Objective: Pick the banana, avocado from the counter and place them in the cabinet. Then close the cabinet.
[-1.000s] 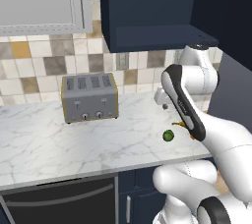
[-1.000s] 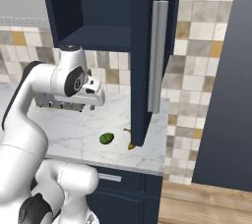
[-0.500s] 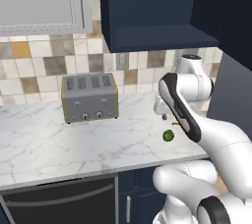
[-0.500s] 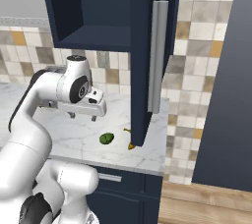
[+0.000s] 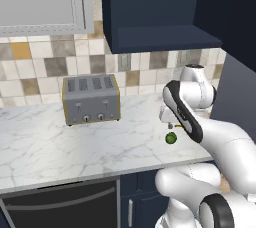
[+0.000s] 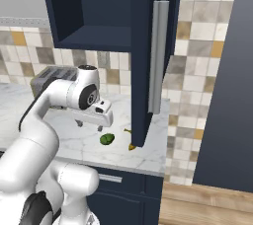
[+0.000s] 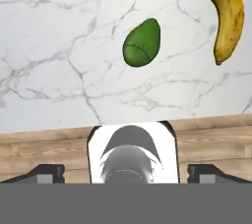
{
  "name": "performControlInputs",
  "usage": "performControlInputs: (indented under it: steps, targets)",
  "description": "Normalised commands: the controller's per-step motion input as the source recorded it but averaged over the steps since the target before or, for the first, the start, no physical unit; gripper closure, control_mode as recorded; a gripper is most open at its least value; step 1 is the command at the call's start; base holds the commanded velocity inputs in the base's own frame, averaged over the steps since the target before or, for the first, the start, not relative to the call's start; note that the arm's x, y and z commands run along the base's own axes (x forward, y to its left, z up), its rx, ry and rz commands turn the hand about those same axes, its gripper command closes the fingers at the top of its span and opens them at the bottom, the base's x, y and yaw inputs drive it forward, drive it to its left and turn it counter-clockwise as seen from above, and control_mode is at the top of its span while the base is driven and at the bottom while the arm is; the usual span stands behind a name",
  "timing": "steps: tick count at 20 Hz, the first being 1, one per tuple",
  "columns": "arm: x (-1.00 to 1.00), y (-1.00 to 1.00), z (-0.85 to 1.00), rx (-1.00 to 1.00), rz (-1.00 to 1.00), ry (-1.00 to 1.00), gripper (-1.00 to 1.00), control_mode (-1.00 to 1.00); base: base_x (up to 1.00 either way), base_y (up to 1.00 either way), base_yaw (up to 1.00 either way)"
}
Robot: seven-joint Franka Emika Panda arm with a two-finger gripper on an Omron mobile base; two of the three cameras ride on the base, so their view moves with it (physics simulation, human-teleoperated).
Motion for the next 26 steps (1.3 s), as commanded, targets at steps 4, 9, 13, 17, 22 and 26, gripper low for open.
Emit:
performControlInputs:
  steps: [4, 9, 13, 17, 22, 26]
  targets:
    - [0.19, -0.1, -0.32, 0.0, -0.11, 0.1, -1.0, -1.0, 0.0, 0.0, 0.0]
    - [0.32, -0.06, -0.28, 0.0, -0.12, 0.07, -1.0, -1.0, 0.0, 0.0, 0.0]
    - [0.43, -0.03, -0.24, 0.0, -0.13, 0.06, -1.0, -1.0, 0.0, 0.0, 0.0]
    - [0.38, -0.01, -0.24, 0.0, -0.11, 0.07, -1.0, -1.0, 0.0, 0.0, 0.0]
    - [0.29, -0.01, -0.27, 0.0, -0.1, 0.07, -1.0, -1.0, 0.0, 0.0, 0.0]
    - [0.27, -0.01, -0.33, 0.0, -0.09, 0.05, -1.0, -1.0, 0.0, 0.0, 0.0]
